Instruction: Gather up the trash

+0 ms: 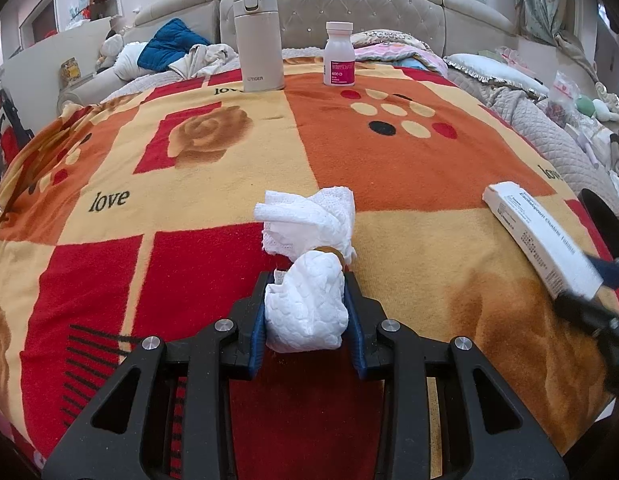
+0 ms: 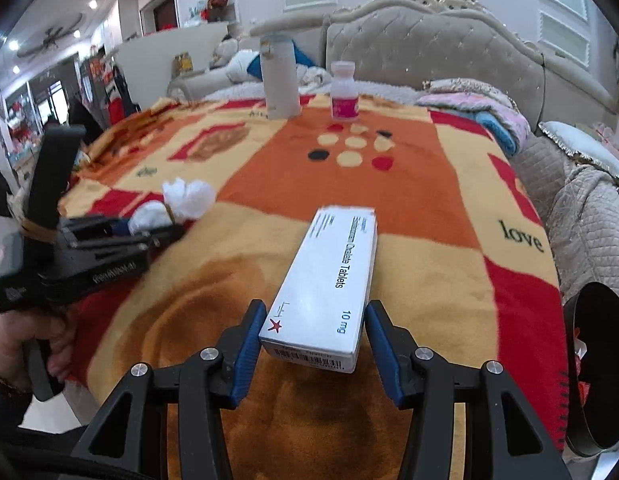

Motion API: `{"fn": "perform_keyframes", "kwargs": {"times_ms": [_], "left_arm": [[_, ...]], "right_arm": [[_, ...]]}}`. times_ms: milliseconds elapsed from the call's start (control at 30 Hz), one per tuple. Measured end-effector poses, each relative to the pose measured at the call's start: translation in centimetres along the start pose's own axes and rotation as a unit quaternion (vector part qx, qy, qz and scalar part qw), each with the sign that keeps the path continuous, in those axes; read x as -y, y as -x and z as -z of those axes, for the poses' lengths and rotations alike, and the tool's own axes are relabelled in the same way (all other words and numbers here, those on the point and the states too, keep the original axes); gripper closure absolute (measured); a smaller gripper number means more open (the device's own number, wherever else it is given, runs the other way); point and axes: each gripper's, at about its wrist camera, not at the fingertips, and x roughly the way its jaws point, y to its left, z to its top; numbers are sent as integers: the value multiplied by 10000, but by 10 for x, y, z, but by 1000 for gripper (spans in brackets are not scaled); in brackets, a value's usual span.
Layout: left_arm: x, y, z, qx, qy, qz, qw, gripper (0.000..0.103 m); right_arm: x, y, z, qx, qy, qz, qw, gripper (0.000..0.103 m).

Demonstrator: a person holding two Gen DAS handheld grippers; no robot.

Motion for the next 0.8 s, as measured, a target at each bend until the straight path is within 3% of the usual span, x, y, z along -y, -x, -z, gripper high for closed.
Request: {"fn": "perform_keyframes", "kwargs": {"times_ms": [67, 333, 433, 567, 667, 767, 800], "left_arm": [[-1, 0, 0, -2, 23, 17, 10000, 71], [-2, 0, 0, -10, 116, 95, 9999, 71], [-2, 0, 0, -7, 131, 107, 9999, 71], [-2, 0, 0, -6, 125, 104, 9999, 71], [-1, 0, 0, -4, 98, 75, 9999, 71], [-1, 0, 0, -1, 80, 61, 9999, 71], [-1, 0, 0, 2, 78, 57, 10000, 71]], "right_arm": [[1, -9, 3, -230, -36, -46, 9997, 54], [3, -10, 9, 23, -203, -40, 9998, 46], [-4, -12, 4, -145, 33, 132, 9998, 46], [-7, -9, -3, 46, 59, 215, 9997, 46], [-5, -19, -3, -150, -67, 234, 9996, 46], [-6, -19, -3, -134, -52, 229, 9996, 54], [-6, -19, -3, -118, -36, 229, 9997, 62]]}}
